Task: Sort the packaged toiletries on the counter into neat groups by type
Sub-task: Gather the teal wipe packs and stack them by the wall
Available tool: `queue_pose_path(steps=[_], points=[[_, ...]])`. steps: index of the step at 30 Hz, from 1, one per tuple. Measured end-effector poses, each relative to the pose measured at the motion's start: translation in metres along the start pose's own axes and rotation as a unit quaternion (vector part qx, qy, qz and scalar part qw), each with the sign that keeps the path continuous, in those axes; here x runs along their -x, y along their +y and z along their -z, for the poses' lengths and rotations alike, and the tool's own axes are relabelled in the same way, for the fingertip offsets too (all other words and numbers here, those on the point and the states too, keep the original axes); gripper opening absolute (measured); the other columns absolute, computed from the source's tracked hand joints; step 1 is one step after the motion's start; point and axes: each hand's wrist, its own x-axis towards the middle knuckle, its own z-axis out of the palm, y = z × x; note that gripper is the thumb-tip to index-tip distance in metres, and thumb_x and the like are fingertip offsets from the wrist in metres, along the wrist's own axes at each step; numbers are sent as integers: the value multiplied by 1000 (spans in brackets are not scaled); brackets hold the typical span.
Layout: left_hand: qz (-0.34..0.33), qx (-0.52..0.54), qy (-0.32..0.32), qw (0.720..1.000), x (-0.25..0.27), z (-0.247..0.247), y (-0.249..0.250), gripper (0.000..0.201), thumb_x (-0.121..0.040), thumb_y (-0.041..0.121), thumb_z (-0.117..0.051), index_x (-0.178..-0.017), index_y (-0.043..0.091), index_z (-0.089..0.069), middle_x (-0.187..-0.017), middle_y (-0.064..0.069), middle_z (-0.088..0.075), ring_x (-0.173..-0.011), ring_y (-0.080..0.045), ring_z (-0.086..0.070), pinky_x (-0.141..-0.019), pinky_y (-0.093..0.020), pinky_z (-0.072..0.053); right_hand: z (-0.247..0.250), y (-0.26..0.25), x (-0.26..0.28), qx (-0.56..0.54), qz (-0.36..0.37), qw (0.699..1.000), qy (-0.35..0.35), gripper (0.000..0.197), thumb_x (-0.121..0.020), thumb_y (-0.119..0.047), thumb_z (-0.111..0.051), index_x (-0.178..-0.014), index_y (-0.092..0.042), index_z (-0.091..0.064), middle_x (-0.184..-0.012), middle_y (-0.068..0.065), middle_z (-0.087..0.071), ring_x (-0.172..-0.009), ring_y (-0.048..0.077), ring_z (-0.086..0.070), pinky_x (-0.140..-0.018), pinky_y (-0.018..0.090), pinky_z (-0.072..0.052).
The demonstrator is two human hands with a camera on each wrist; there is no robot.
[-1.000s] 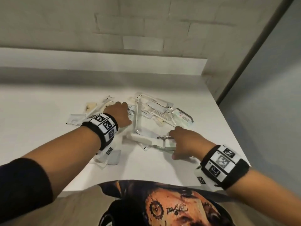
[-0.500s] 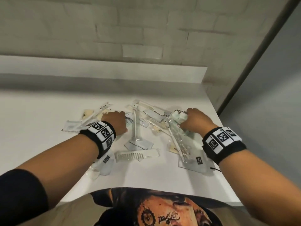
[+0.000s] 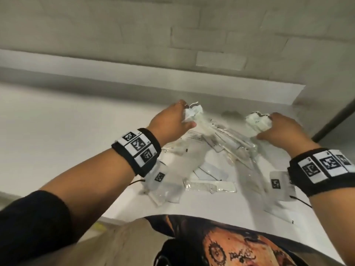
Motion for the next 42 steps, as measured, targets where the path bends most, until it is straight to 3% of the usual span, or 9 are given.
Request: queue_pose_path(steps=[6,10,16,22,28,32,36,39,42], points=[[102,-80,-25,991,2,63,-108,64,-81,46,-69,-131,13,-47,-122,-9,-59,-107,-28,-57,-81,-33,-42,-4,-126,40,-44,128,990,-41,63,-71,-34,-80,-125,-16,-52,-116,6,-62,-95,26,-58,-80,34,-48],[145,-130,-98,976,14,72,-174,58,-79,46,-70,-123,13,-51,-114,-7,-62,-89,-20,-52,-74,-29,-39,-46,-215,65,2,211,970,-124,50,-71,-34,-77,-114,-22,-55,-108,1,-63,-86,20,-55,-67,28,-43],[134,-158,-203,957,23,61,-219,61,-73,48,-73,-120,14,-52,-115,-5,-60,-94,-22,-55,-77,-30,-44,-126,-303,92,78,269,941,-192,48,-79,-25,-67,-123,-20,-51,-100,-3,-60,-85,17,-55,-64,27,-45],[45,-191,-224,955,29,49,-225,65,-78,49,-68,-130,16,-45,-126,-7,-51,-112,-27,-55,-84,-33,-44,-138,-298,66,127,167,964,-161,51,-77,-21,-66,-125,-19,-49,-100,-2,-61,-88,19,-58,-78,36,-54],[-57,-151,-290,943,37,37,-192,66,-74,53,-70,-127,21,-48,-121,-4,-48,-103,-24,-55,-77,-30,-44,-117,-262,37,168,57,976,-122,53,-74,-25,-68,-124,-19,-49,-111,2,-62,-96,22,-59,-77,33,-51],[-55,-48,-349,934,25,50,-191,70,-76,56,-71,-133,22,-46,-129,1,-57,-106,-19,-56,-92,-34,-46,-107,-274,27,131,93,981,-110,45,-75,-25,-68,-116,-16,-50,-104,0,-61,-85,20,-52,-71,30,-45],[-35,-57,-354,933,4,66,-211,37,-93,51,-50,-118,25,-60,-119,2,-64,-99,-16,-58,-86,-30,-44,-113,-307,25,52,106,967,-228,53,-72,-21,-76,-119,-19,-52,-109,2,-64,-91,19,-61,-75,31,-50],[-7,-85,-283,955,-6,72,-232,39,-94,44,-51,-128,26,-58,-129,1,-57,-111,-19,-56,-92,-31,-42,-120,-313,18,120,132,977,-120,76,-73,-28,-77,-139,-22,-39,-130,8,-50,-116,28,-50,-92,39,-46],[26,-94,-254,962,-7,73,-248,37,-91,39,-54,-124,24,-59,-128,1,-59,-110,-17,-54,-91,-30,-43,-111,-316,27,122,208,969,-54,47,-79,-27,-71,-123,-26,-53,-119,3,-52,-110,24,-51,-88,35,-45]])
